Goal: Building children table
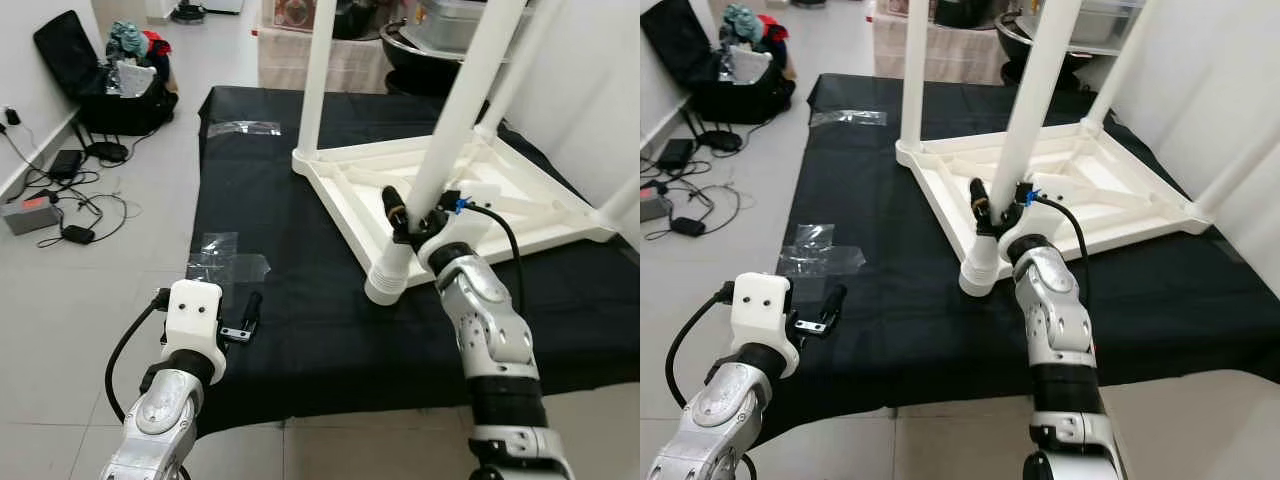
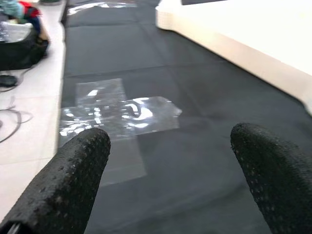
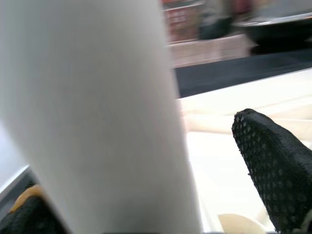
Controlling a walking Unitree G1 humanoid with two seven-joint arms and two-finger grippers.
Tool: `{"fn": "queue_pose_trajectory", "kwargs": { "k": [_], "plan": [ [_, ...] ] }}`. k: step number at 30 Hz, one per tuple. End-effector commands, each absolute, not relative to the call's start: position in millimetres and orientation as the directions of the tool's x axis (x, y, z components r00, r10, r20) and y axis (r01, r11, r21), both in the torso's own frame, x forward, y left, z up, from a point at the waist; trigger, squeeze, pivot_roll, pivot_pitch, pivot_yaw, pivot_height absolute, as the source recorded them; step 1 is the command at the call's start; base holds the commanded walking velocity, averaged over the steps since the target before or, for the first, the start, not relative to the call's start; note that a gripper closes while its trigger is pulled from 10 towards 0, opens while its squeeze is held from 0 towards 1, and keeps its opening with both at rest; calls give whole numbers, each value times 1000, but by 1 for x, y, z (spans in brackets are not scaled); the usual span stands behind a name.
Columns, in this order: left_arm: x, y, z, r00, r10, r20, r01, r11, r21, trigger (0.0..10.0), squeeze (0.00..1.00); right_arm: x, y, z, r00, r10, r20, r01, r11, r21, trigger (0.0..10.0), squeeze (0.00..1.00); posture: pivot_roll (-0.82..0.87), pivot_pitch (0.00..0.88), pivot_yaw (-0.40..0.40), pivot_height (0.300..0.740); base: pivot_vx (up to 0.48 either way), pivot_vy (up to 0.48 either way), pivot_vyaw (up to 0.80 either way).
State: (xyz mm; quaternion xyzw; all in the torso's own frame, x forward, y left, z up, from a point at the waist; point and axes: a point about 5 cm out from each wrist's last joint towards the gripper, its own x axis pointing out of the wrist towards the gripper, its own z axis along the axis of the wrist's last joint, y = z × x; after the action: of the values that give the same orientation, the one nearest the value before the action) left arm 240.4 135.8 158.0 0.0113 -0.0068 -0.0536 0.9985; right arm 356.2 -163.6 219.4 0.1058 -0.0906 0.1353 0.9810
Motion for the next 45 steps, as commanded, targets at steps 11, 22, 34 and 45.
{"fn": "queue_pose_trajectory", "kwargs": {
  "k": [11,22,34,45],
  "plan": [
    [240,135,157,994,-106,10,105,994,31,10000,0,362,-142,230,626,748,219,-779,597,189,10000,0,149,106,-134,740,0,0,0],
    [237,130,158,993,-117,12,117,993,24,10000,0,368,-122,242,393,891,229,-919,369,141,10000,0,158,110,-140,740,0,0,0],
    [239,129,159,993,-114,16,114,993,20,10000,0,387,-135,238,685,693,224,-724,682,105,0,0,151,113,-137,740,0,0,0],
    [244,135,160,994,-107,29,106,994,35,10000,0,374,-171,207,990,6,140,-17,997,78,0,0,142,97,-128,740,0,0,0]
  ]
}}
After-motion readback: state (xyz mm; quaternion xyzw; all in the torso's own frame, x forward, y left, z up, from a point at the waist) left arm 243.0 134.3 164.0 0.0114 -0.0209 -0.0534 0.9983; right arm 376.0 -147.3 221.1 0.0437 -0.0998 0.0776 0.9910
